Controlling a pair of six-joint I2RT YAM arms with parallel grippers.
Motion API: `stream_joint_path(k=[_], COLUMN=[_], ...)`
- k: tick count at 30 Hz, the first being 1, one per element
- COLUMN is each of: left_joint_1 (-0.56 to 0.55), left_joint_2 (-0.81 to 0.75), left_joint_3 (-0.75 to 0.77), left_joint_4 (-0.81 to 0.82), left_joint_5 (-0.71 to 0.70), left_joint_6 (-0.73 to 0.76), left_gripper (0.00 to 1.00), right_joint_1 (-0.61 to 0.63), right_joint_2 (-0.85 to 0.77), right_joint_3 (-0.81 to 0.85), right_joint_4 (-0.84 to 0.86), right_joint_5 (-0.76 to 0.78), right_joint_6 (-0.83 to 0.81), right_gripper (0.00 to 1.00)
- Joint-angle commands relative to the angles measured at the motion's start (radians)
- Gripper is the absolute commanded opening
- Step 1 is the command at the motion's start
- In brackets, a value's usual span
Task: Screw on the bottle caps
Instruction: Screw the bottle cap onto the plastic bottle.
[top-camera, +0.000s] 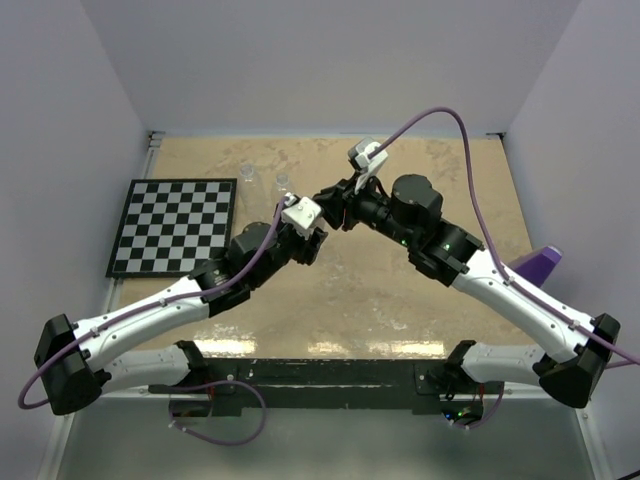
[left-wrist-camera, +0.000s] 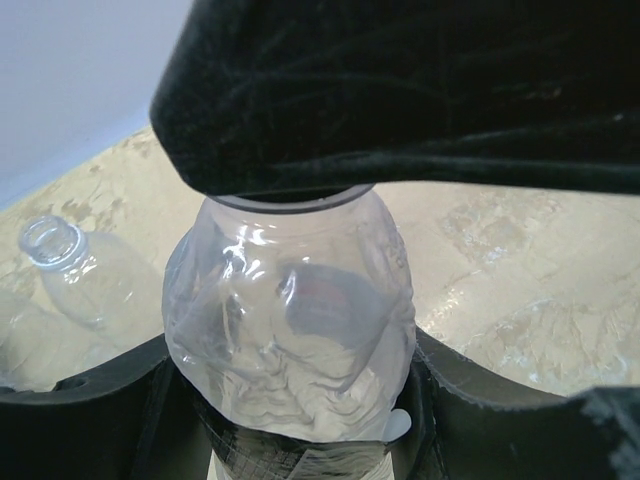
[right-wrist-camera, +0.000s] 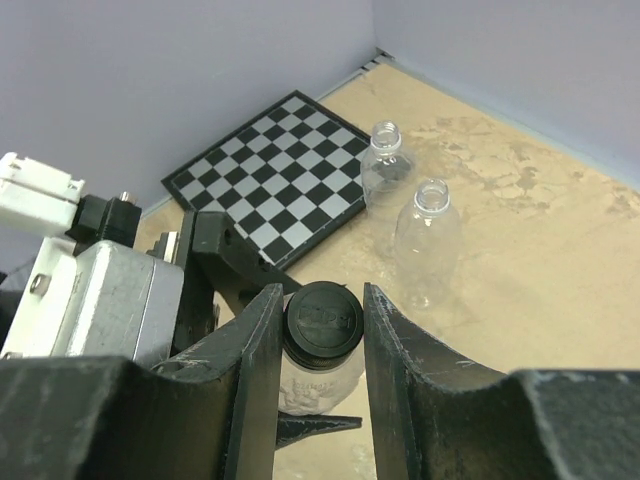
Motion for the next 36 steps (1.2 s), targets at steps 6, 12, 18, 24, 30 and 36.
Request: stream_joint_path(k=[6,12,18,24,30,36], left_joint_1=[0.025,0.215,0.259,0.26,0.26,0.26], left_joint_2=[-0.003,-0.072,-0.074,-0.065,-0.04,-0.029], left_joint_3=[0.063,-0.053,-0.076,-0.069,-0.043,-0.036], left_joint_4=[0.066,0.168,0.245,0.3,0.283,0.283], left_joint_5=[-0.007,0.519,0.888,1.045,1.117,1.143], left_joint_6=[-0.037,-0.092,-0.076,-0.076,-0.062,-0.057], left_gripper=[0.0,0.0,0.0,0.0,0.0,0.0], right_joint_1=[-0.019,-0.114,-0.15,-0.153,-0.154,-0.154], right_joint_2=[-0.062,-0.144,-0.174,-0.185,-0.19,-0.176], right_joint_3=[-0.072,-0.147,-0.159,-0.147,-0.13,-0.108], right_joint_4=[0.056,0.168,0.203,0.205,0.208,0.211], right_joint_5=[-0.011,-0.254,-0.492,-0.613,-0.679,-0.736], right_joint_6=[0.044,0.001,-0.088,-0.146,-0.184,-0.195], right_gripper=[0.32,0.57,0.66,0.68,0.67,0.63])
